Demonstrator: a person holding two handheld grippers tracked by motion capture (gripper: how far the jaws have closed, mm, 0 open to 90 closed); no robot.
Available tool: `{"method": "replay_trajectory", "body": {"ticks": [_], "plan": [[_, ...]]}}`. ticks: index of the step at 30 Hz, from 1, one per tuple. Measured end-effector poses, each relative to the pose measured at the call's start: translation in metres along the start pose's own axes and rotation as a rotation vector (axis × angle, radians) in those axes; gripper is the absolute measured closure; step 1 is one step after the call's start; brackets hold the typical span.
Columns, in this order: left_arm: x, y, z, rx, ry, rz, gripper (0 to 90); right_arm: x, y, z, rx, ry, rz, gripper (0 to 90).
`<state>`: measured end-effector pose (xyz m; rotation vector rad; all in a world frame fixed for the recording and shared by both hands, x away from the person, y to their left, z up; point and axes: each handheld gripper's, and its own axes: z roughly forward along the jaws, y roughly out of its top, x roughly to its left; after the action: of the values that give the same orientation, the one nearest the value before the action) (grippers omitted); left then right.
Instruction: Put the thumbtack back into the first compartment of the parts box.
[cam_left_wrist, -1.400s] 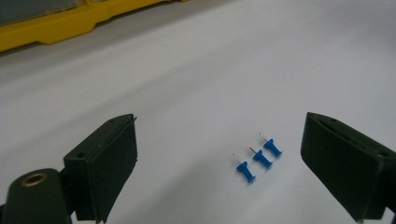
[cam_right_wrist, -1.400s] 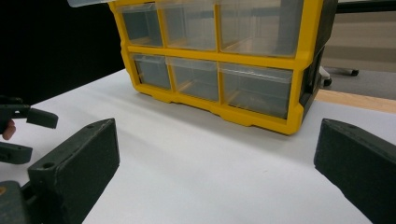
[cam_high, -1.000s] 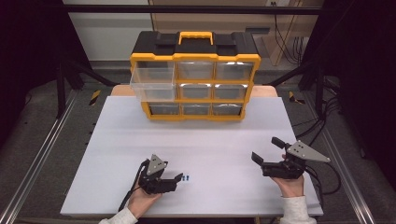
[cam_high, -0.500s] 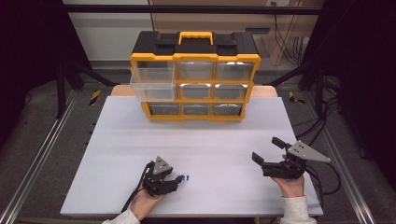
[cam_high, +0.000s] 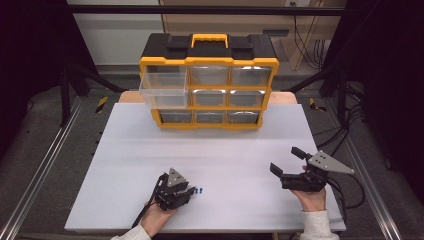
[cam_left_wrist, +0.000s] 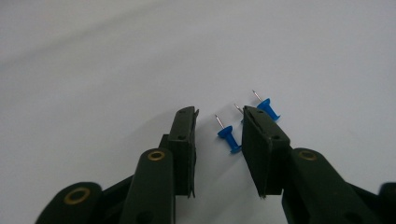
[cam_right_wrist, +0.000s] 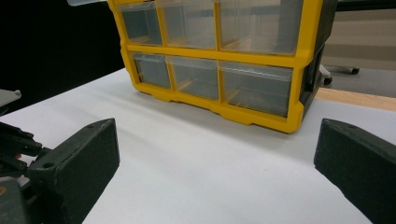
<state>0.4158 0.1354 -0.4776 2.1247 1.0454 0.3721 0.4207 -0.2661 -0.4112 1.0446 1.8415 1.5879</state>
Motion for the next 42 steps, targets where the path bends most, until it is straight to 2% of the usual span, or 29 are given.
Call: {"method": "replay_trajectory", "body": {"ticks": [10,17,26,33,42], "plan": [[-0.004,0.001,0.000,0.016,0.028,0.027,75.2,0.000,0.000,0.000,0.003,0.000,0.000,0.5],[-0.003,0.001,0.000,0.022,0.037,0.025,82.8,0.000,0.000,0.000,0.003,0.000,0.000,0.5],[-0.001,0.003,0.000,0.035,0.022,0.031,84.6,0.000,0.000,0.000,0.005,0.001,0.001,0.5],[0.003,0.004,-0.001,0.041,-0.009,0.032,85.1,0.000,0.000,0.000,0.001,0.004,0.002,0.5],[0.008,0.008,-0.014,0.009,-0.015,0.044,85.1,0.000,0.000,0.001,0.009,0.004,0.000,0.5]]}}
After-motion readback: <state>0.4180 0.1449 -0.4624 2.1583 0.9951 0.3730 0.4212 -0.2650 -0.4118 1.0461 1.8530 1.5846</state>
